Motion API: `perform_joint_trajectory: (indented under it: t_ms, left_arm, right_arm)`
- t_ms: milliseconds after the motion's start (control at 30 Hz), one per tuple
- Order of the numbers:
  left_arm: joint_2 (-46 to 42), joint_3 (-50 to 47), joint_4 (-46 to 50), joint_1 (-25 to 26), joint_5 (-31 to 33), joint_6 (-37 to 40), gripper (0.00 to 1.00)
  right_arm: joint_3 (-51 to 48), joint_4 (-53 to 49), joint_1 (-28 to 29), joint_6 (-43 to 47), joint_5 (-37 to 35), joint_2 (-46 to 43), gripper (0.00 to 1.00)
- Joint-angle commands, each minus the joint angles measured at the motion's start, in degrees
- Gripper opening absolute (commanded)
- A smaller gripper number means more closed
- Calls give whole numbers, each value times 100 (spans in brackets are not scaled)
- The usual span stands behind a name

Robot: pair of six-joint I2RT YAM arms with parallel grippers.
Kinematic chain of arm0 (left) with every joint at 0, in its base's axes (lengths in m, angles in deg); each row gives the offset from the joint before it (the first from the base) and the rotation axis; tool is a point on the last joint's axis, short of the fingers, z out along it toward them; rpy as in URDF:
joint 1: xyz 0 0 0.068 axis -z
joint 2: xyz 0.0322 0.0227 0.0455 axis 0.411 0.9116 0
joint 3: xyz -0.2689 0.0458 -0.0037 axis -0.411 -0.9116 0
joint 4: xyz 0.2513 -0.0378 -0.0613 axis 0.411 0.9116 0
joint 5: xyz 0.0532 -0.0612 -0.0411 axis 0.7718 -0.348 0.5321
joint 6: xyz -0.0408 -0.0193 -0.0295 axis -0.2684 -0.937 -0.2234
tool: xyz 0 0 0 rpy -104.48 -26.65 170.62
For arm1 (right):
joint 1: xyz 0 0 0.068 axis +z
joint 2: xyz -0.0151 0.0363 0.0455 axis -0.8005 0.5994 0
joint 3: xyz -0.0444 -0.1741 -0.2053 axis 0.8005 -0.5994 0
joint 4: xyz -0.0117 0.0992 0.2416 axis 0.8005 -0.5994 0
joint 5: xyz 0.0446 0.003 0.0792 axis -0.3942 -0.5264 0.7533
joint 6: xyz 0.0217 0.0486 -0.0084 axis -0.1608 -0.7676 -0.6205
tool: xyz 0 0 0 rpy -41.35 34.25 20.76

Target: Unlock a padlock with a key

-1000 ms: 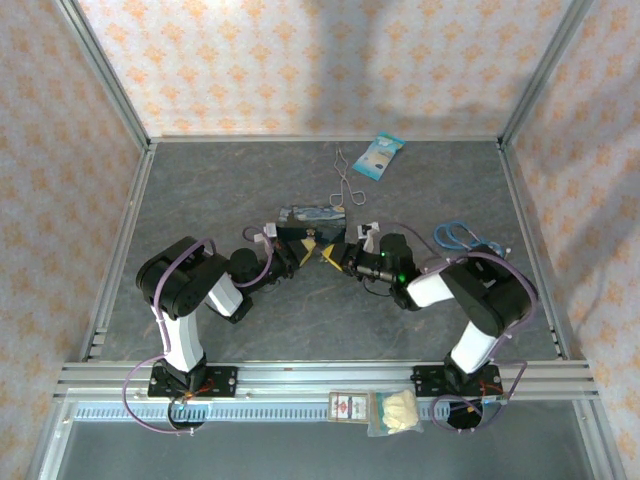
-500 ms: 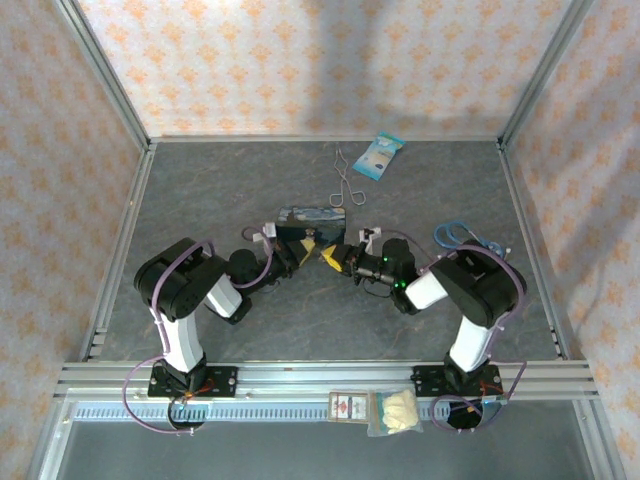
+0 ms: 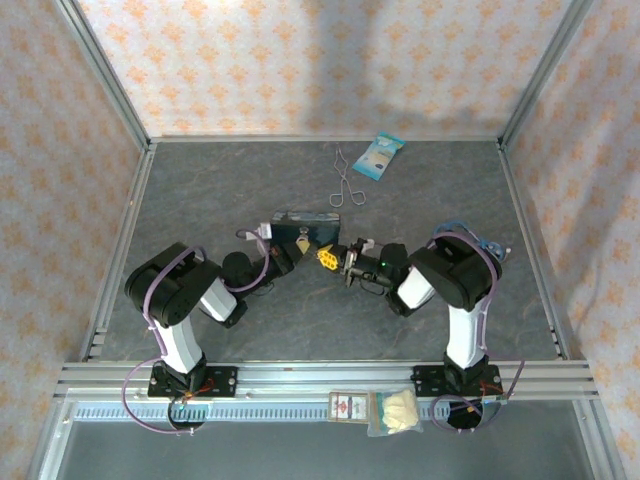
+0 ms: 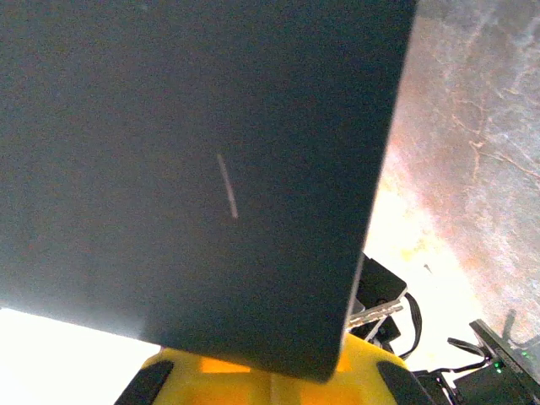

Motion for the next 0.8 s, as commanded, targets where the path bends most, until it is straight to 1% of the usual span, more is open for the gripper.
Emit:
perform_joint_trajectory:
  t_ms: [0, 133, 267, 333, 400, 433, 533, 567, 667, 733, 767]
  left_arm:
    - [-147, -73, -1559, 186, -717, 464, 0]
    - [-148, -154, -1558, 186, -592, 450, 0]
    - [-123, -254, -1558, 136, -348, 278, 0]
    - [-92, -307, -1559, 97, -207, 191, 0]
    - [-82, -368, -1558, 66, -35, 118, 0]
    - [-83, -395, -1559, 48, 24, 105, 0]
    - [-88, -512, -1559, 2, 282, 2, 0]
    - [-91, -544, -1551, -3, 368, -15, 0]
    - [-118, -608, -1340, -11, 595, -83, 0]
    - [-136, -629, -1099, -19, 742, -136, 0]
    - [-147, -636, -986, -14, 790, -145, 0]
  right_arm:
    - [351, 1891, 46, -2405, -65, 89, 0]
    - [336, 1884, 46, -2332, -33, 198, 0]
    - [511, 1869, 35, -1780, 140, 322, 0]
    - [518, 1804, 40, -1494, 131, 390, 5]
    - [488, 1728, 40, -1242, 83, 456, 13]
    - [471, 1737, 42, -1139, 36, 479, 15]
    - [401, 1550, 29, -714, -50, 383, 24]
    - [376, 1289, 17, -409, -3, 281, 27]
    - [279, 88, -23, 572, 125, -182, 35]
    - [249, -994, -64, 1375, 117, -560, 39]
    - [289, -1694, -81, 1863, 73, -781, 40]
